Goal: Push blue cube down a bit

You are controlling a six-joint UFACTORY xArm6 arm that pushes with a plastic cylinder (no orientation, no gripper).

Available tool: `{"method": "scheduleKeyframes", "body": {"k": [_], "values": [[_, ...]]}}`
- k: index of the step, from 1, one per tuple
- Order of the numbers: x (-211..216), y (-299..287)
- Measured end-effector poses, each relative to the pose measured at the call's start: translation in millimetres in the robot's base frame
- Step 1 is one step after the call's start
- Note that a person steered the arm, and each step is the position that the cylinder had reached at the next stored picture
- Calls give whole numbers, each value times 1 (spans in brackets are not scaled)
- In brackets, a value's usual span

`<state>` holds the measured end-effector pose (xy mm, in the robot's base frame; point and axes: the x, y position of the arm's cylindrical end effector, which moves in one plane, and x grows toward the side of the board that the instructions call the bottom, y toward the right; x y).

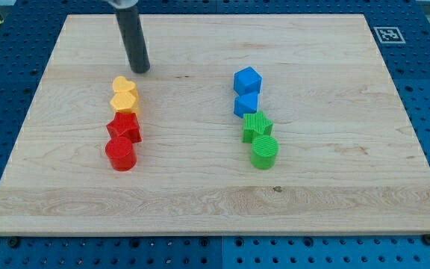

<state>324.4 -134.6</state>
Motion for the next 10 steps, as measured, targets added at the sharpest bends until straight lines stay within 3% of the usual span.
{"method": "scheduleKeyframes", "body": {"k": [1, 3, 7, 9, 10], "values": [[-16, 15], [33, 129], [34, 147], [62, 168], [63, 147]]}}
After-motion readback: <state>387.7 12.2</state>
